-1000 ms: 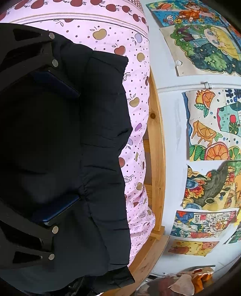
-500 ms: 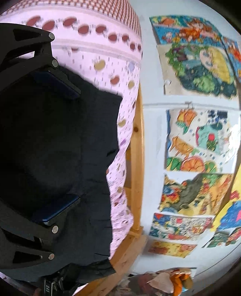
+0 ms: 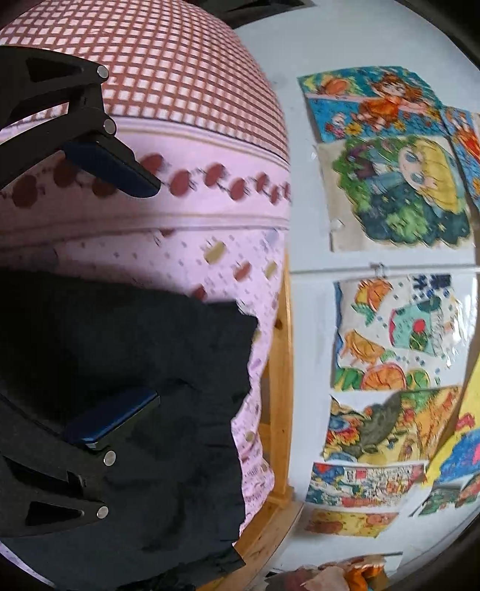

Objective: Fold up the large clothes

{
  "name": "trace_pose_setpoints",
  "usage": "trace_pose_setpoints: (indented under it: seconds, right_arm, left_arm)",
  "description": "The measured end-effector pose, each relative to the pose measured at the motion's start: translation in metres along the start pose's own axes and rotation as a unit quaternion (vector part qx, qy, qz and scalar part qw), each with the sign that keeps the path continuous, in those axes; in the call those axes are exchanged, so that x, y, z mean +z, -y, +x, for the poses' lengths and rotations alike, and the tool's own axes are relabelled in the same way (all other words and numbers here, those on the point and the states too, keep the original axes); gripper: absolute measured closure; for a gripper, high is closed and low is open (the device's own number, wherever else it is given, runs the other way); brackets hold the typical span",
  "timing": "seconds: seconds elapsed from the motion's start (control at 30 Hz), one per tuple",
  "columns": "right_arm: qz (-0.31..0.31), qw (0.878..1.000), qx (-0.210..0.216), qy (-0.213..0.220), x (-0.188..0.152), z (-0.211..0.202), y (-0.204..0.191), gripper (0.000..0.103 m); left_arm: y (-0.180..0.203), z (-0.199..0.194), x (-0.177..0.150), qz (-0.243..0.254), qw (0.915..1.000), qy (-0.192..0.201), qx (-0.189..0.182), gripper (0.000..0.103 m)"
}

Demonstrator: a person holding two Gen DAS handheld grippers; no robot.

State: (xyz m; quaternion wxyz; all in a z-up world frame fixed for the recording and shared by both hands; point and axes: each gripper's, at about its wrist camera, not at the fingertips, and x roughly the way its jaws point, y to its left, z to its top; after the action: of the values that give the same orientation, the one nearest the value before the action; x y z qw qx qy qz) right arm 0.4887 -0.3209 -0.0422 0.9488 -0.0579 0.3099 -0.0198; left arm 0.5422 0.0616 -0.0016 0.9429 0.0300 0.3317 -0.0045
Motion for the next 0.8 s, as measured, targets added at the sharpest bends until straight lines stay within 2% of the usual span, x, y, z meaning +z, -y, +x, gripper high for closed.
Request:
trace_pose_setpoints:
  seconds: [0.17,0.4,0.63,0.8]
  right_arm:
    - [-0.033,0.999,-0.018,0.016,0.004,-0.020,-0.004,0.001]
    - [-0.057,0.998,-0.025,0.025,0.005,-0.035,-0.004,0.001]
    - [-0.024,0.999,-0.028,0.013,0.000,-0.034,0.021,0.001]
    - [0.021,0.999,-0.039,-0.012,-0.007,-0.024,0.054,0.001]
  left_arm:
    - [-0.010,0.001,-0.003,-0.004,0.9996,-0.001,0.028,0.000]
    - [-0.012,-0.001,-0.007,0.010,0.9993,-0.013,0.033,0.000]
    - [-0.011,-0.001,-0.016,0.028,0.9986,-0.022,0.040,0.000]
    - [-0.008,-0.002,-0.020,0.047,0.9975,-0.019,0.049,0.000]
